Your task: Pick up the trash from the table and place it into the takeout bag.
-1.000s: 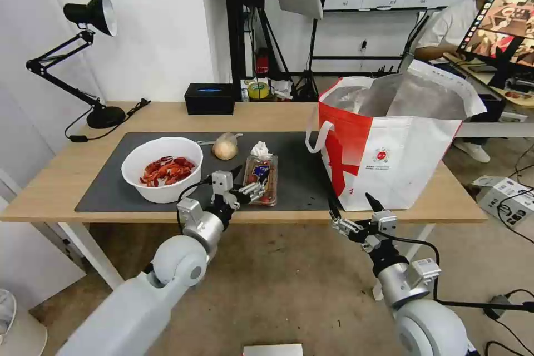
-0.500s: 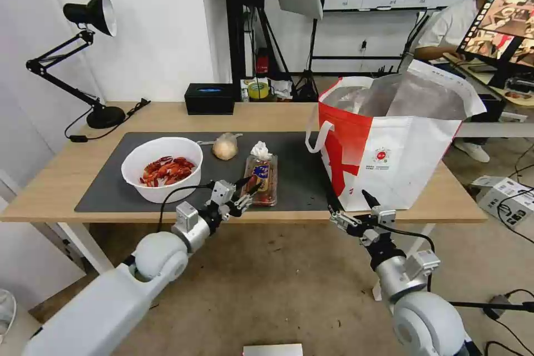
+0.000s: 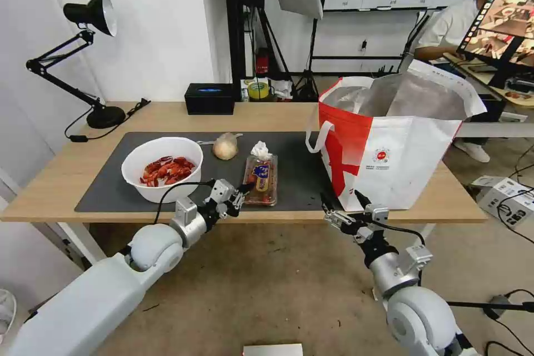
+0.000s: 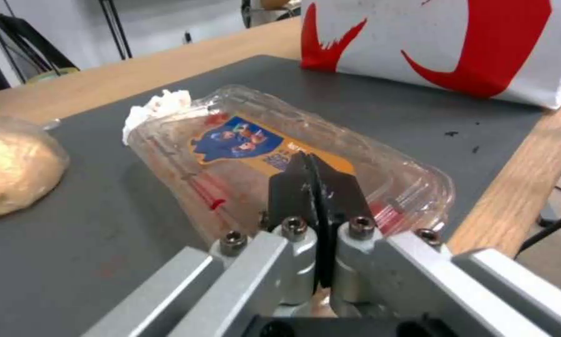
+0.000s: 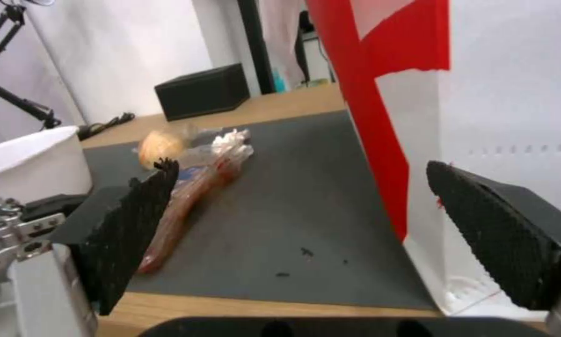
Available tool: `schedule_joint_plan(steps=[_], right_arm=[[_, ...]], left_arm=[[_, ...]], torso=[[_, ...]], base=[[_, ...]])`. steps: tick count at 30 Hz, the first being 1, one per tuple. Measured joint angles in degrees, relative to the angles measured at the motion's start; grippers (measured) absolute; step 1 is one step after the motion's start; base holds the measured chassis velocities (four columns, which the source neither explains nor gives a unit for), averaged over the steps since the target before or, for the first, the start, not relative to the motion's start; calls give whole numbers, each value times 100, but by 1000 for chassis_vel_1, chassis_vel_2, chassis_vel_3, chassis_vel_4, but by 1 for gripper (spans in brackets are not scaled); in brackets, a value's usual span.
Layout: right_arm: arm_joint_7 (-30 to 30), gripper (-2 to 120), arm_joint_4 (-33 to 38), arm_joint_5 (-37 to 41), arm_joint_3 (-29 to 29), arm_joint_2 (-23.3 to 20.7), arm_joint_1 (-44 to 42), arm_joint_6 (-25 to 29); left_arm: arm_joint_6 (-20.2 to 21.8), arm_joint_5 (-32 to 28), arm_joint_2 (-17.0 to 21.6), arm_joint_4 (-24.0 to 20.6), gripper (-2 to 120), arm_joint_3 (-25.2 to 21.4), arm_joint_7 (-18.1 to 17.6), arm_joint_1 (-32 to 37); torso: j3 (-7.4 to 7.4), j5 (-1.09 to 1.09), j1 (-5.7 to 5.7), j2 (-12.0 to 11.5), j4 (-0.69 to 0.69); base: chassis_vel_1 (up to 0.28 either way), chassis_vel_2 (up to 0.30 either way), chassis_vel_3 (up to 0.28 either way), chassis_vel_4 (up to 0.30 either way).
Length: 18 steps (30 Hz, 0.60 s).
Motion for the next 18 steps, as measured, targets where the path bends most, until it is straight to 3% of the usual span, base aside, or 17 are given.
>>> schedule_joint_plan(steps=[7,12,18], right_arm=[[45,100,-66,667,-253,-46,239,-131],[455,100,97,2009,-503,-42,635,-501],[829,100,-5,2895,-691,-101,1177,-774]], left_arm=[[-7,-36,74,111,0,92,0,-125],[-10,-56,148,113,0,119,4,-131],[-16,-61,215,87,0,123,54,-130]], torso=[[0,0,0,0,0],[0,0,0,0,1],[0,0,0,0,1]], base=[[0,0,0,0],[0,0,0,0],[0,0,0,0]])
